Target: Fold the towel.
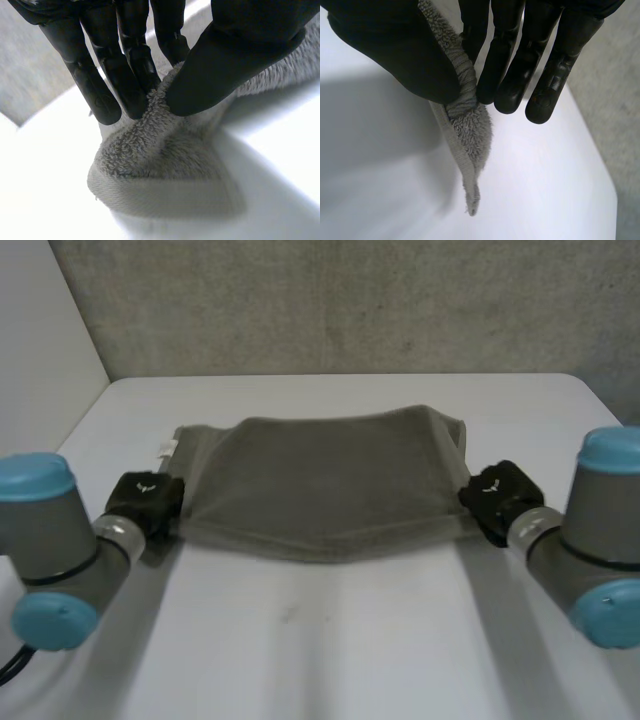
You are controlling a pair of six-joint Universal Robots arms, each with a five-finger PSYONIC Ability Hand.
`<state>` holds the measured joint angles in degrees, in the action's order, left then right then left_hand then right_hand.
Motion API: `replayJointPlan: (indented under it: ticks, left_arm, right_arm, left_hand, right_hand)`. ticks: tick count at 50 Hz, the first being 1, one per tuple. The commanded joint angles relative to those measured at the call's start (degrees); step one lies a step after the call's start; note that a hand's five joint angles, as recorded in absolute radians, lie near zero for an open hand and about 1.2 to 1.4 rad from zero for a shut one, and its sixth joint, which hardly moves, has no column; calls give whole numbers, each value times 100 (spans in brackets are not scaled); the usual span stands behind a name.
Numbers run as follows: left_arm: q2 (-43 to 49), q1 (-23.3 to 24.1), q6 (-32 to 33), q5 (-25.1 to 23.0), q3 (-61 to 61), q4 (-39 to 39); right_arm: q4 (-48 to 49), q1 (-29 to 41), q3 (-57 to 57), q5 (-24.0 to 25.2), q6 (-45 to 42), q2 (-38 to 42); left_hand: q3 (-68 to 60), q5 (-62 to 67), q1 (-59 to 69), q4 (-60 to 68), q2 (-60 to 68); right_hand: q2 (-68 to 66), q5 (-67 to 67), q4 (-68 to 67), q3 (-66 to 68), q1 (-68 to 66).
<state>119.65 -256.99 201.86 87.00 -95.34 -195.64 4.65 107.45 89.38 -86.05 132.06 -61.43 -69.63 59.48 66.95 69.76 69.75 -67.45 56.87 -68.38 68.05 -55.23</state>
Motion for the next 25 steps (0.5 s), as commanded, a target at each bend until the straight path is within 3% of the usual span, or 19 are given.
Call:
replayJointPlan:
  ticks: [1, 7, 12, 20, 25]
  left_arm:
    - [-1477, -493, 521, -43, -599, 2017]
    - [-2278, -528, 521, -60, -722, 3301]
    - [-2437, -511, 521, -69, -705, 3699]
    - [-1831, -510, 556, -43, -362, 2882]
    - [-876, -475, 574, -25, 409, 2128]
  right_arm:
    - [-1983, -190, 168, -149, -84, -1159]
    - [-2898, -198, 370, -105, -102, -1889]
    - [-2970, -189, 344, -149, -189, -2039]
    - [-1968, -128, 133, -157, -365, -1670]
    - [-696, -93, -297, -236, -321, -654]
  left_hand:
    - [-1037, 1052, 1305, 1024, 1025]
    - [-1037, 1052, 1305, 1024, 1025]
    - [-1037, 1052, 1305, 1024, 1025]
    - [-1037, 1052, 1305, 1024, 1025]
    - [-1037, 1052, 1305, 1024, 1025]
  right_hand:
    - [-1255, 1313, -1162, 1195, -2477]
    - [-1255, 1313, -1162, 1195, -2477]
    - [-1255, 1313, -1162, 1195, -2477]
    - [-1255, 1313, -1162, 1195, -2477]
    - [-1255, 1313, -1162, 1195, -2477]
